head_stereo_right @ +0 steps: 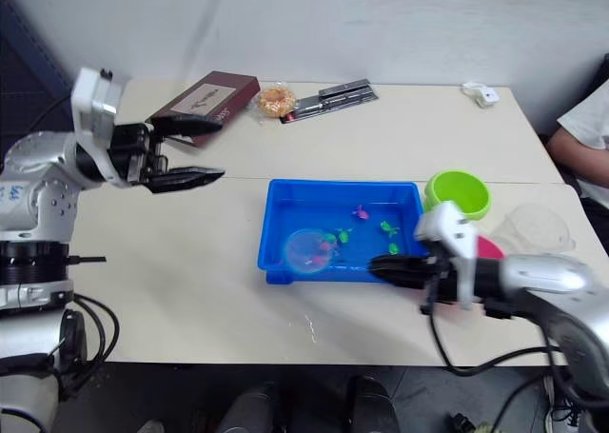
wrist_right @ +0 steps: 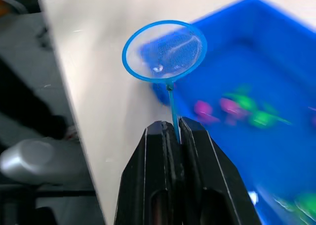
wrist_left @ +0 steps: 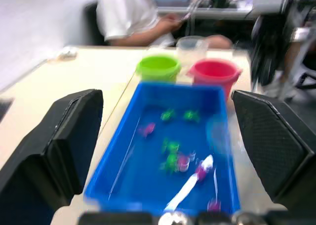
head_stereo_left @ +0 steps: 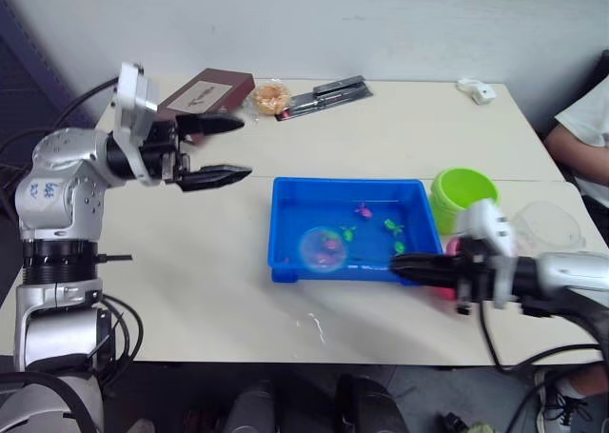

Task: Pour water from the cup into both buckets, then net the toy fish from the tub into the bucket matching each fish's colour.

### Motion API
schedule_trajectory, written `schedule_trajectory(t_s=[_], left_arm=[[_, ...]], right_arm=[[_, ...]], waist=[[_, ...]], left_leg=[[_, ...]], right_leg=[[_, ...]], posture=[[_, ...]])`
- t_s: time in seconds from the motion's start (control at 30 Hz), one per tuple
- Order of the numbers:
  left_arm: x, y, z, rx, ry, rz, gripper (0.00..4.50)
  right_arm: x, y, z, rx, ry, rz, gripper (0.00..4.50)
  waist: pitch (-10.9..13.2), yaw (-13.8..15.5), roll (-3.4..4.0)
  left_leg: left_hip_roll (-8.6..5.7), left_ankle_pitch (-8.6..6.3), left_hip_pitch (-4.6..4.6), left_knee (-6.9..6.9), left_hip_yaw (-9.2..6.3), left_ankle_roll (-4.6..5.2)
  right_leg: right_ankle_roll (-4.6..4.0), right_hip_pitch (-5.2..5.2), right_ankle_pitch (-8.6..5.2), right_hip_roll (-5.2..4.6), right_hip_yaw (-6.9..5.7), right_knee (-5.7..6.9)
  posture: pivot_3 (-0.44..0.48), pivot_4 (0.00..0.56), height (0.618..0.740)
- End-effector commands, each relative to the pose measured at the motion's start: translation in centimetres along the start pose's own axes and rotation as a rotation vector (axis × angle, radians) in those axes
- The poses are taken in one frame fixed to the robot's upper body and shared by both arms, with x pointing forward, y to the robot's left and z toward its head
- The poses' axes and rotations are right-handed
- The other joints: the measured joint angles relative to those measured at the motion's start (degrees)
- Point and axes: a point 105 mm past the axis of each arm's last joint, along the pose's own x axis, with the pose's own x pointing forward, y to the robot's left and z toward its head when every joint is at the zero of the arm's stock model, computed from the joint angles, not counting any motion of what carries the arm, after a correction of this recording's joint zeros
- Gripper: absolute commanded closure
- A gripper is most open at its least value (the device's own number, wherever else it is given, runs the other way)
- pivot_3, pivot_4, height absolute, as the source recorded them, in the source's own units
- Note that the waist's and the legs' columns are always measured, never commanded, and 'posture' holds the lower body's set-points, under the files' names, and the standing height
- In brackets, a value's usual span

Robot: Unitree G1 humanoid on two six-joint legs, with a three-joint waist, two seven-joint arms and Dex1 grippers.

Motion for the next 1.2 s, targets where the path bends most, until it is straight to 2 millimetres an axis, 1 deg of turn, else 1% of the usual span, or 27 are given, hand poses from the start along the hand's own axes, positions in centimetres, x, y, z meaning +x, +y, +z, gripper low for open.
schedule_trajectory(t_s=[0.03, 0.1, 0.2, 0.27, 0.33, 0.4, 0.47, 0.63, 0.67, 0.77, 0.93, 1.07, 1.2], left_arm=[[-1.3, -0.5, -2.6, 0.021, 0.039, 0.026, 0.04], [-1.5, -1.4, -3.9, 0.002, 0.037, 0.018, 0.04], [-1.1, -2.7, -5.3, -0.032, 0.032, 0.012, 0.04], [-0.7, -3.3, -6.0, -0.053, 0.026, 0.012, 0.04], [-0.4, -3.9, -6.3, -0.071, 0.016, 0.015, 0.04], [0.1, -4.8, -6.4, -0.083, 0.010, 0.010, 0.04], [0.4, -5.2, -6.5, -0.089, 0.003, 0.014, 0.04], [0.1, -5.2, -6.3, -0.087, 0.001, 0.058, 0.04], [0.0, -5.2, -6.4, -0.085, 0.004, 0.069, 0.04], [-0.1, -5.1, -6.3, -0.077, 0.008, 0.093, 0.04], [-1.5, -4.5, -6.5, -0.065, 0.046, 0.128, 0.04], [-1.8, -4.4, -6.6, -0.059, 0.061, 0.141, 0.04], [-2.0, -4.5, -6.5, -0.076, 0.062, 0.152, 0.04]], right_arm=[[-3.0, -1.6, -0.1, -0.065, 0.071, -0.154, 4.50], [-3.9, -2.8, -0.1, -0.102, 0.101, -0.245, 4.50], [-4.6, -4.0, 0.4, -0.200, 0.127, -0.336, 4.50], [-4.3, -4.6, 0.5, -0.273, 0.148, -0.366, 4.50], [-3.9, -4.7, 0.4, -0.326, 0.157, -0.358, 4.50], [-3.7, -5.4, 0.0, -0.312, 0.175, -0.381, 4.50], [-3.0, -5.9, -0.4, -0.282, 0.180, -0.385, 4.50], [-2.1, -5.9, -1.4, -0.150, 0.221, -0.350, 4.50], [-1.9, -5.9, -1.7, -0.096, 0.232, -0.345, 4.50], [-1.6, -6.0, -1.8, -0.039, 0.257, -0.341, 4.50], [-0.6, -6.5, -2.4, -0.013, 0.354, -0.364, 4.50], [0.4, -6.7, -3.0, 0.021, 0.425, -0.387, 4.50], [2.2, -6.6, -2.6, 0.046, 0.428, -0.374, 4.50]], waist=[[0.00, 0.18, -0.01], [0.01, 0.02, -0.01], [0.01, -0.09, -0.01], [0.01, -0.08, -0.01], [0.01, -0.10, -0.01], [0.01, -0.13, -0.01], [0.01, -0.20, -0.01], [0.01, -0.10, 0.00], [0.00, -0.12, 0.00], [0.00, -0.18, 0.00], [0.01, -0.29, 0.01], [0.02, -0.28, 0.03], [0.02, -0.37, 0.04]], left_leg=[[0.00, 0.00, -0.01, 0.00, -0.01, 0.00], [-0.01, 0.00, 0.00, 0.01, 0.04, 0.00], [0.01, 0.00, 0.04, 0.00, 0.08, 0.01], [0.02, 0.00, 0.06, -0.02, 0.08, 0.00], [0.02, 0.00, 0.07, -0.02, 0.08, 0.00], [0.02, 0.00, 0.08, -0.02, 0.09, 0.00], [0.02, -0.01, 0.08, -0.03, 0.11, 0.00], [0.04, 0.00, 0.09, -0.04, 0.05, -0.01], [0.04, 0.00, 0.09, -0.04, 0.06, -0.01], [0.03, 0.00, 0.09, -0.02, 0.08, -0.01], [0.05, 0.00, 0.09, -0.04, 0.06, -0.02], [0.04, -0.01, 0.08, -0.04, 0.06, -0.02], [0.04, -0.01, 0.08, -0.04, 0.04, -0.03]], right_leg=[[0.00, 0.00, 0.00, -0.02, -0.01, -0.02], [0.02, 0.01, 0.01, -0.02, 0.06, -0.01], [0.04, 0.01, 0.02, -0.02, 0.14, 0.00], [0.04, 0.00, 0.02, -0.03, 0.16, 0.01], [0.04, 0.01, 0.02, -0.03, 0.17, 0.01], [0.04, 0.01, 0.02, -0.02, 0.17, 0.01], [0.04, 0.01, 0.02, -0.06, 0.20, 0.01], [0.02, 0.01, 0.01, -0.06, 0.18, 0.02], [0.02, 0.01, 0.01, -0.06, 0.17, 0.02], [0.02, 0.01, 0.01, -0.08, 0.18, 0.03], [0.02, 0.00, 0.01, -0.08, 0.19, 0.01], [0.02, 0.00, 0.01, -0.13, 0.19, 0.00], [0.01, -0.01, 0.01, -0.17, 0.21, 0.00]], posture=[[0.000, 0.150, 0.740], [0.000, 0.150, 0.740], [0.000, 0.150, 0.740], [0.000, 0.150, 0.740], [0.000, 0.150, 0.740], [0.000, 0.150, 0.740], [0.000, 0.150, 0.740], [0.000, 0.150, 0.740], [0.000, 0.150, 0.740], [0.000, 0.150, 0.740], [0.000, 0.150, 0.740], [0.000, 0.150, 0.740], [0.000, 0.150, 0.740]])
